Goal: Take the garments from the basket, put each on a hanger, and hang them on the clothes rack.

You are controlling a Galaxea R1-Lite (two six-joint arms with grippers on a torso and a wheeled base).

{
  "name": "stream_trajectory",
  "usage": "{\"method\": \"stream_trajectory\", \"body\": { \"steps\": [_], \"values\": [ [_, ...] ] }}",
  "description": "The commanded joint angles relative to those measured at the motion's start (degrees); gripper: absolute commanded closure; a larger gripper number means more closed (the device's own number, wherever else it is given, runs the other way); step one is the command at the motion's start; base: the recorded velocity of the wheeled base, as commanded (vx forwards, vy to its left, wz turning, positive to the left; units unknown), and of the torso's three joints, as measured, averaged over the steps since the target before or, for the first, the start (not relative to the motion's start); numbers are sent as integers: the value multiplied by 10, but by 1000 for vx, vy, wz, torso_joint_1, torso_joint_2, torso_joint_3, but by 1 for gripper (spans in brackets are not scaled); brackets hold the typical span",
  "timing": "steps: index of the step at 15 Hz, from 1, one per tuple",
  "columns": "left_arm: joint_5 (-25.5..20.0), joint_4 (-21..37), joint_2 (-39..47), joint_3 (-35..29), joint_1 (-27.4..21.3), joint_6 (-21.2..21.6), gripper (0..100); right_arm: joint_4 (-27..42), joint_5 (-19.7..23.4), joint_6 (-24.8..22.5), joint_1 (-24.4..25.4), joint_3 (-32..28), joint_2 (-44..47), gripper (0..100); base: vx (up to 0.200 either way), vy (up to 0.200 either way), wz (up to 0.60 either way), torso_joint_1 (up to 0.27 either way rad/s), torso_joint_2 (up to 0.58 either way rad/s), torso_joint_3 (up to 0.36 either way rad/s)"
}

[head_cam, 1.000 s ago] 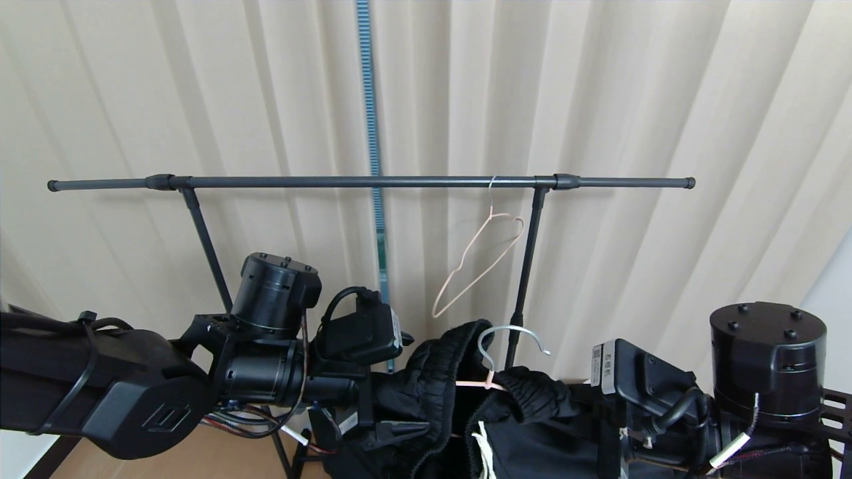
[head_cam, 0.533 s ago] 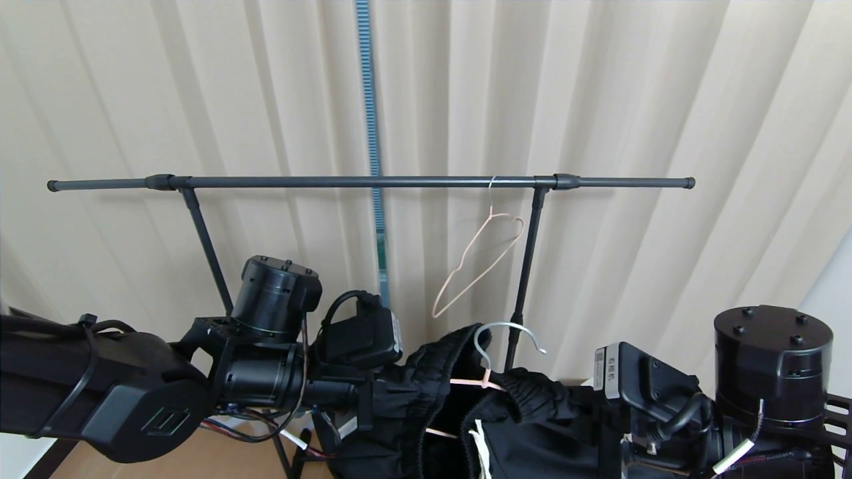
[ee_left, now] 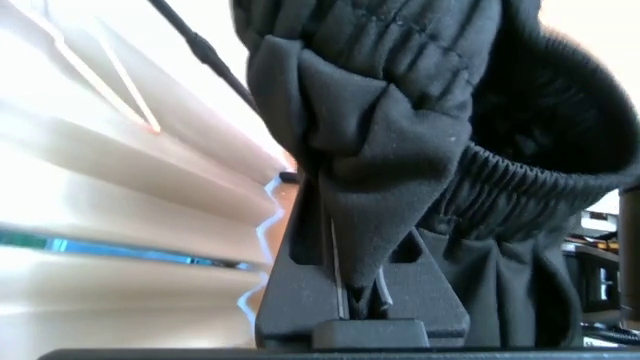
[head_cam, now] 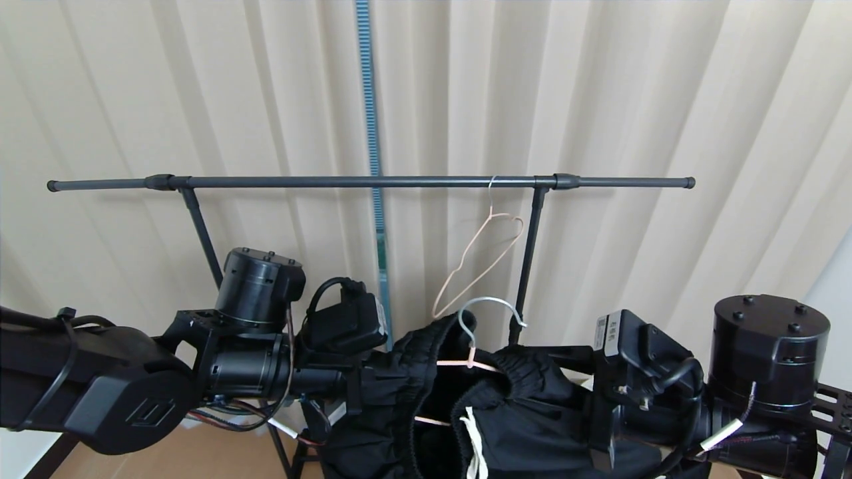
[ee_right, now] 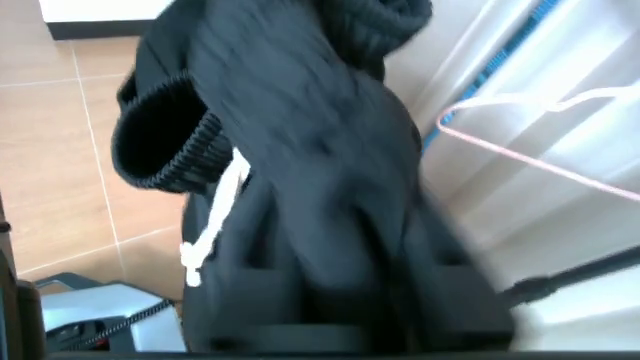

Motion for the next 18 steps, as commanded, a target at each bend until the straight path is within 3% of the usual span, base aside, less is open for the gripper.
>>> {"method": "stream_trajectory", "body": {
  "steps": [1,6,18],
  "values": [
    [0,-3,-6,-1,11,-3,100,3,1,-2,-16,2,4,0,0,0,0,0,0,0],
    [-1,-3,-27,9,62,-4,100,3,38,-33,-53,9,-3,0,0,0,0,0,0,0],
    [0,-3,-104,43,141,-17,100,3,58,-43,-72,14,23,0,0,0,0,0,0,0]
  ]
}}
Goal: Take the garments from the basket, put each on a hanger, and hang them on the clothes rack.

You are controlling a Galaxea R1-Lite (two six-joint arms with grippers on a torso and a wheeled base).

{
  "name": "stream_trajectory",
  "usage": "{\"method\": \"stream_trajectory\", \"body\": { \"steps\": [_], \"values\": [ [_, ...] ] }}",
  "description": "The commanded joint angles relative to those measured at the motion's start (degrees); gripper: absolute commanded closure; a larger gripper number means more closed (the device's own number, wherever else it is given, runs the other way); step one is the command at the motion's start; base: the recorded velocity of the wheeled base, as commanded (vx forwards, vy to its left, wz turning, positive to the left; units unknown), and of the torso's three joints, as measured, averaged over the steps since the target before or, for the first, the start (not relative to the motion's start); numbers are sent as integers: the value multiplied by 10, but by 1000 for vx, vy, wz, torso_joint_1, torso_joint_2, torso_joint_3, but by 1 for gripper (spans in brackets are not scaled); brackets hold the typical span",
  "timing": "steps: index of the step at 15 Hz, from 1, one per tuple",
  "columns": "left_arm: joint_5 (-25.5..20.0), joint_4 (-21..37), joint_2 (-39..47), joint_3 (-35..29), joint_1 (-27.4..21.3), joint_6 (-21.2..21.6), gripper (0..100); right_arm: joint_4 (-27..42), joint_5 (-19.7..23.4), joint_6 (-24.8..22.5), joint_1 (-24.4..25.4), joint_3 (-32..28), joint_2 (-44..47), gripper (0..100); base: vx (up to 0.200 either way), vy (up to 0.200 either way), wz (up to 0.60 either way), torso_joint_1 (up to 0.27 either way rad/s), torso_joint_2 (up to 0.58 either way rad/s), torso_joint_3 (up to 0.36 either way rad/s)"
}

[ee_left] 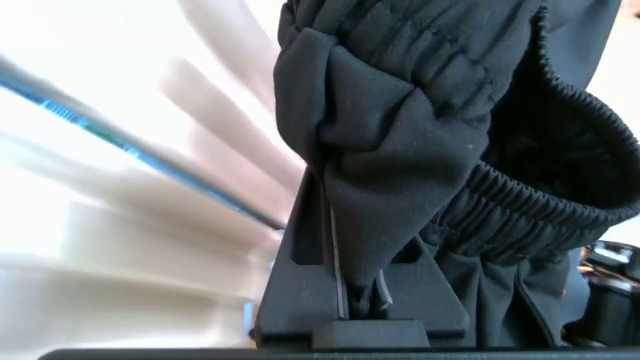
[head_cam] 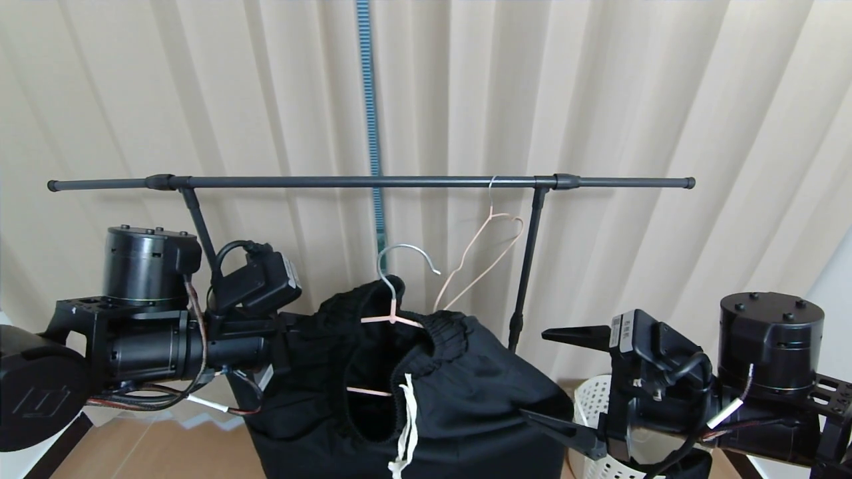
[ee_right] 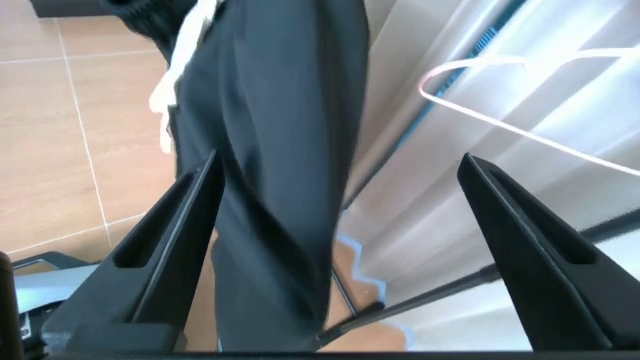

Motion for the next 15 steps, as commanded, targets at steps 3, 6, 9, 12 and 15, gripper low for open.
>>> {"method": "stream_trajectory", "body": {
  "steps": [3,6,9,12,15],
  "values": [
    [0,0,-35,11,25,-2,100,0,0,-18,-1,2,33,0,0,0,0,0,0,0],
    [0,0,-49,16,32,-2,100,-1,0,-24,-2,0,66,0,0,0,0,0,0,0],
    [0,1,-57,26,33,-2,100,-3,0,-24,-9,-6,89,0,0,0,0,0,0,0],
    [0,0,-67,35,33,-2,100,-3,0,-24,-9,-11,99,0,0,0,0,0,0,0],
    [0,1,-72,36,41,-3,100,-3,0,-24,-15,-13,99,100,0,0,0,0,0,0]
  ]
}}
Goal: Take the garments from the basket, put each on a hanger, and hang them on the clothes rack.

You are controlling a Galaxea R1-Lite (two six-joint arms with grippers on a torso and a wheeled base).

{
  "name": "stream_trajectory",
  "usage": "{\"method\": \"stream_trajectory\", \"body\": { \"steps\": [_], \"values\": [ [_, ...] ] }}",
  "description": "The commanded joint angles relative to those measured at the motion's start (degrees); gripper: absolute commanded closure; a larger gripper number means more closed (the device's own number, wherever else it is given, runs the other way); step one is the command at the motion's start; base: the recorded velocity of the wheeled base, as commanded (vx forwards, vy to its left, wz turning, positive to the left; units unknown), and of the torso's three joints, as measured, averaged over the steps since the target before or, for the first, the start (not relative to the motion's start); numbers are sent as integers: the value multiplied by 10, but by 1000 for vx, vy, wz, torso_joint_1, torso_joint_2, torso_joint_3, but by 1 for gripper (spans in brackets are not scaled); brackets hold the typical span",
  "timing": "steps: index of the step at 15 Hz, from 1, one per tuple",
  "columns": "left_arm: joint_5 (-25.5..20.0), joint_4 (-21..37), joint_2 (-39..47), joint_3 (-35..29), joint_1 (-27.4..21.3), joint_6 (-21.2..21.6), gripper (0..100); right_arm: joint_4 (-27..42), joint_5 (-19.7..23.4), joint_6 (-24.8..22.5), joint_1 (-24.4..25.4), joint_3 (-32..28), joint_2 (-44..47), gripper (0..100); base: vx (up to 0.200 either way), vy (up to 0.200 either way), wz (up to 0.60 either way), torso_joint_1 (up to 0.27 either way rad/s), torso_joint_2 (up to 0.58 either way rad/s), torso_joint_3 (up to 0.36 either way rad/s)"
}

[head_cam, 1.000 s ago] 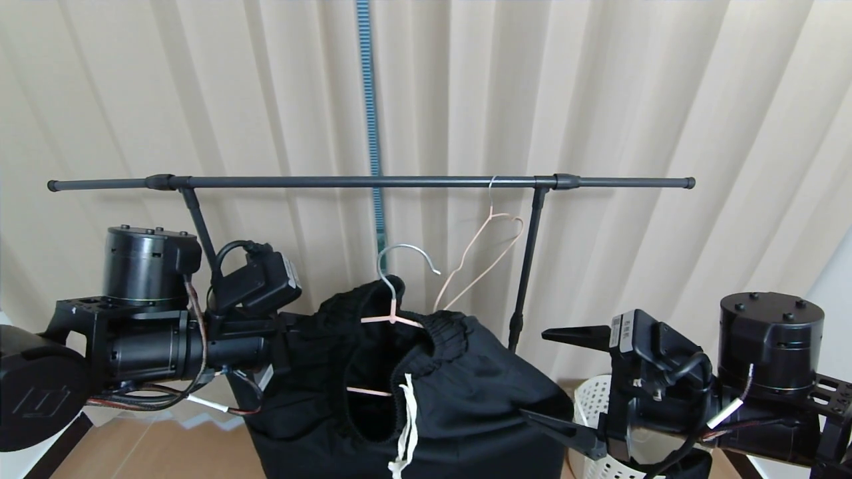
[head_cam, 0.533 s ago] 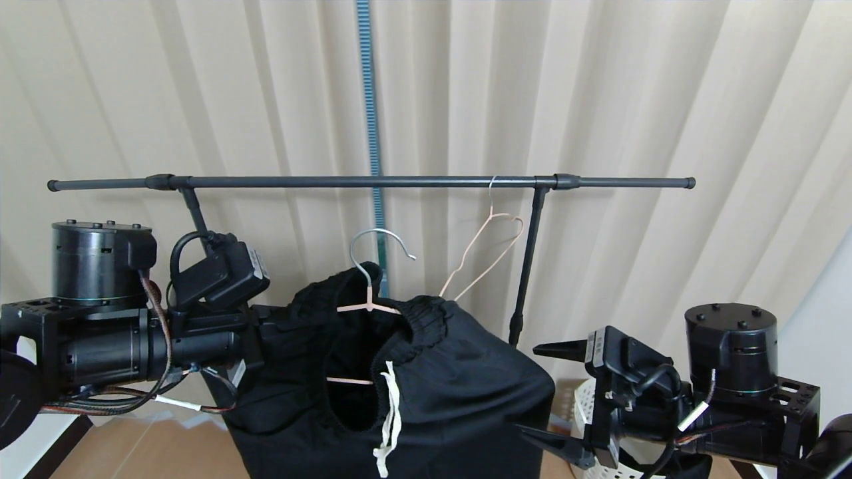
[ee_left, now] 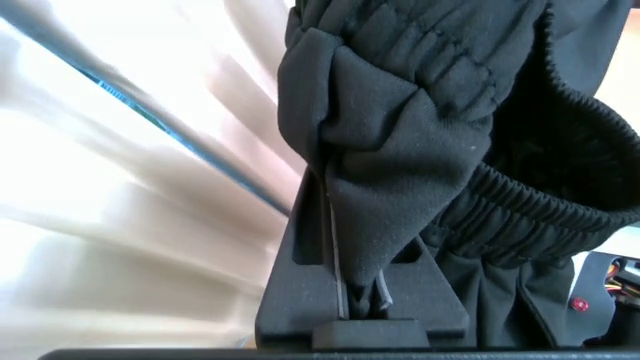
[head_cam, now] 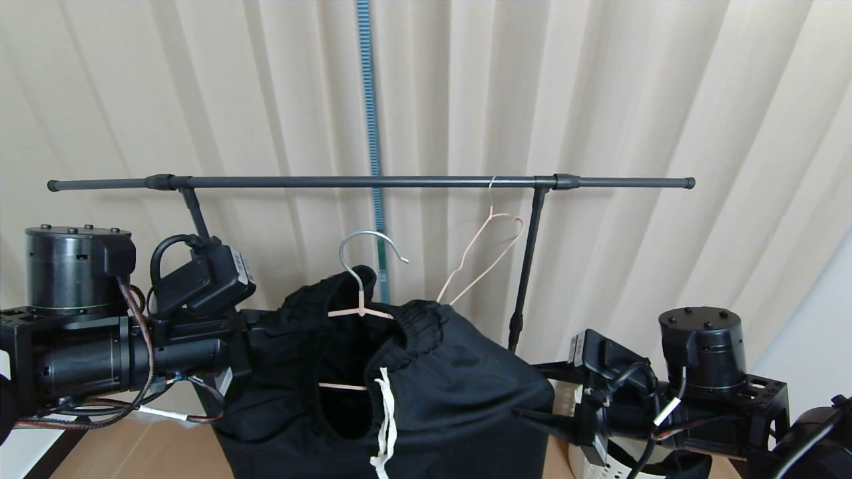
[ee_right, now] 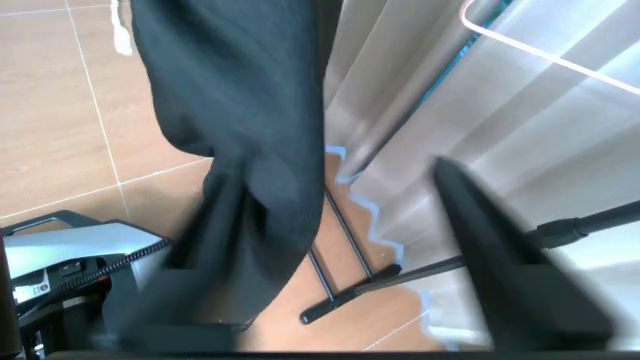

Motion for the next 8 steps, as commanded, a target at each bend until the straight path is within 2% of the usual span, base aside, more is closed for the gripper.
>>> {"method": "stream_trajectory", "body": {
  "steps": [1,8],
  "values": [
    [0,0,-4,1,12,1,100,0,0,0,-7,-3,4,100,0,0,0,0,0,0],
    [-2,0,-21,19,50,2,100,1,0,0,-26,-9,10,100,0,0,0,0,0,0]
  ]
}}
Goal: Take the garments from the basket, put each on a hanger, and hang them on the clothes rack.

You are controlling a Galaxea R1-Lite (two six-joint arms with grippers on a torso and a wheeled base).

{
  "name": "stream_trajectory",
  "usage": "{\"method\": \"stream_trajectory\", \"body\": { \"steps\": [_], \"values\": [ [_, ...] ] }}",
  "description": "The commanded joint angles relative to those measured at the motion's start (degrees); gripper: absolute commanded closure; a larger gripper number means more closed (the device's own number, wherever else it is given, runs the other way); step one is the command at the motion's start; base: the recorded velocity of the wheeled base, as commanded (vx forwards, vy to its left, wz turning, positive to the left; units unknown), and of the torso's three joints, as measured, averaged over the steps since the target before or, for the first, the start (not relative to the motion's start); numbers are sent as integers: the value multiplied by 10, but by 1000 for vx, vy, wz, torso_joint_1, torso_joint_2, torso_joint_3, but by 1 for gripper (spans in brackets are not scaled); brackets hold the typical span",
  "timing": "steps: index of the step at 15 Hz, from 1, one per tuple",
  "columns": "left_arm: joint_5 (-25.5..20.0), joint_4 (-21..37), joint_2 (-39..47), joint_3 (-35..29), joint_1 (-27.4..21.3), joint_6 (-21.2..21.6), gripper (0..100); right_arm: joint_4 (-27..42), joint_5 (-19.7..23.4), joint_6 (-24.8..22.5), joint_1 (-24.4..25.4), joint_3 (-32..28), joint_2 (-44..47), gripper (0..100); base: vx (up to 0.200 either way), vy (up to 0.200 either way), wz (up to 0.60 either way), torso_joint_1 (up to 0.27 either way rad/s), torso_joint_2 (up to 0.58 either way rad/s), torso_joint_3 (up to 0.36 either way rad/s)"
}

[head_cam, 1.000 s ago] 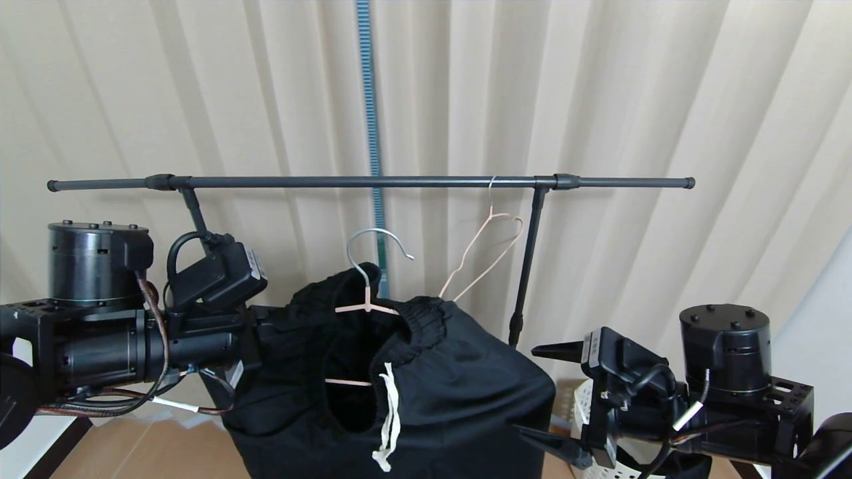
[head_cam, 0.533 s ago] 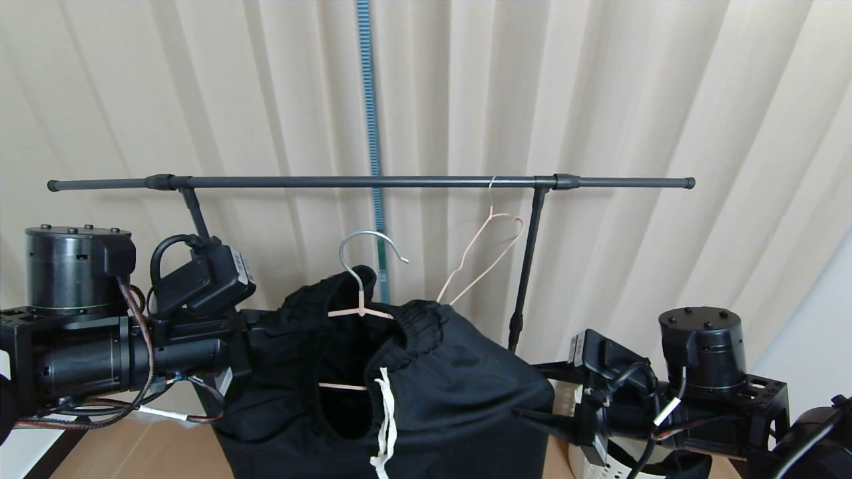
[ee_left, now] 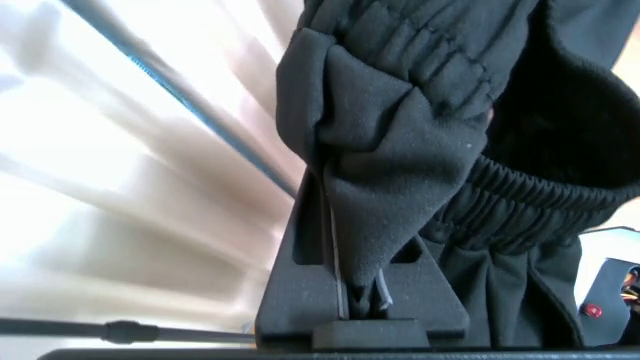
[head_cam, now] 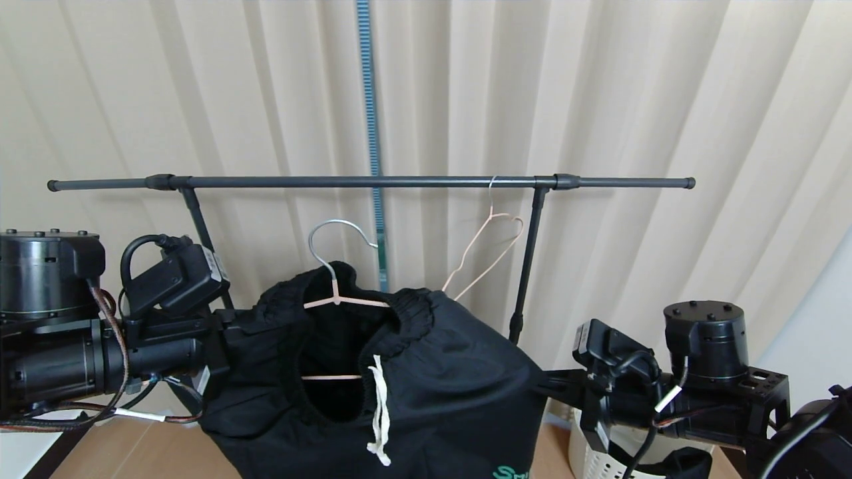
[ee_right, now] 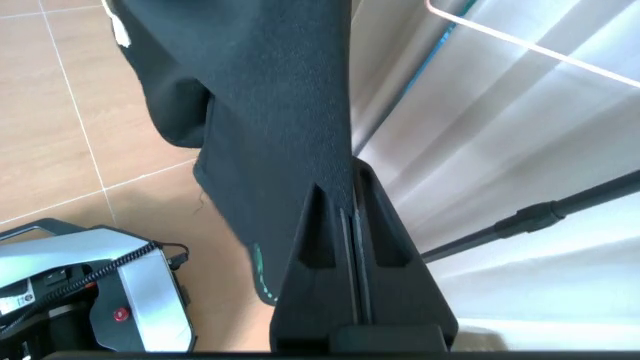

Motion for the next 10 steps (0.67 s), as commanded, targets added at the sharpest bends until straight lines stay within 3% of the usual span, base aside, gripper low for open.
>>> {"method": "stream_trajectory", "body": {
  "steps": [1,10],
  "values": [
    [0,0,-6,2,11,0,100,0,-1,-1,-2,-1,7,100,0,0,0,0,0,0],
    [0,-1,-30,-10,36,-52,100,0,-1,-12,-27,-4,25,100,0,0,0,0,0,0]
  ]
}}
